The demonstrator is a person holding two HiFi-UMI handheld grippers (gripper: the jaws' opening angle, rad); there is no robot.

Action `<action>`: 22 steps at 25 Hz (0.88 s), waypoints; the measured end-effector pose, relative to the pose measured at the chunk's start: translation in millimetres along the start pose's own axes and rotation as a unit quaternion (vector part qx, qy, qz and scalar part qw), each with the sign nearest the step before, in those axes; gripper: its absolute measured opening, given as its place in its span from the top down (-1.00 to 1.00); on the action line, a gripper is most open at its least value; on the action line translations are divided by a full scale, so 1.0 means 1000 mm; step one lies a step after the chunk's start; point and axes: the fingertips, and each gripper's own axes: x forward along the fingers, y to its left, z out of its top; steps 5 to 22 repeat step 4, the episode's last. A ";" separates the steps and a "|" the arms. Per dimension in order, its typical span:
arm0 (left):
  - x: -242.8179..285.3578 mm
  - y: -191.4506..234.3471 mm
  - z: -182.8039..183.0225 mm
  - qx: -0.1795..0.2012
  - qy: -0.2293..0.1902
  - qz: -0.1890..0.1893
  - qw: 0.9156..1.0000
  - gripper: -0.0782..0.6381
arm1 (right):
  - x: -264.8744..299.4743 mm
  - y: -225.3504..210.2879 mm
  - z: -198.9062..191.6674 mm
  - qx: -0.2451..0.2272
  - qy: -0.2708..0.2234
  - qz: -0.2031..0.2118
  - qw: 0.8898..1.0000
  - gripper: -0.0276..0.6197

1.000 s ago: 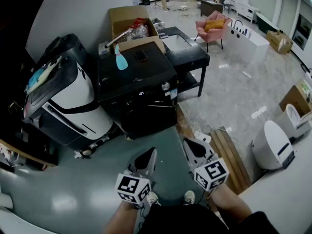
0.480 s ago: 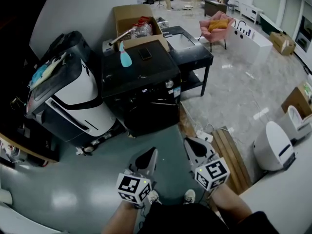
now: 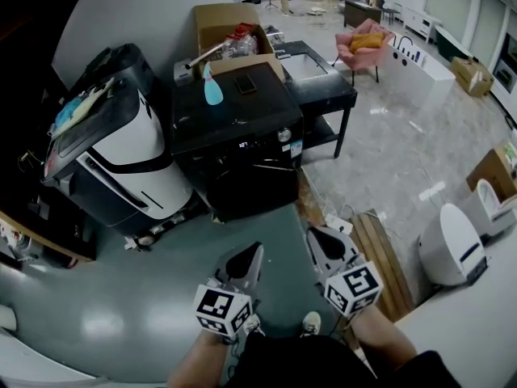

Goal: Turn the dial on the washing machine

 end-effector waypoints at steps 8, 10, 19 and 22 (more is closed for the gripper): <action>-0.001 0.000 0.001 -0.001 -0.001 0.001 1.000 0.77 | 0.000 0.001 0.001 0.002 0.002 -0.001 1.000 0.92; -0.001 0.000 0.001 -0.001 -0.001 0.001 1.000 0.77 | 0.000 0.001 0.001 0.002 0.002 -0.001 1.000 0.92; -0.001 0.000 0.001 -0.001 -0.001 0.001 1.000 0.77 | 0.000 0.001 0.001 0.002 0.002 -0.001 1.000 0.92; -0.001 0.000 0.001 -0.001 -0.001 0.001 1.000 0.77 | 0.000 0.001 0.001 0.002 0.002 -0.001 1.000 0.92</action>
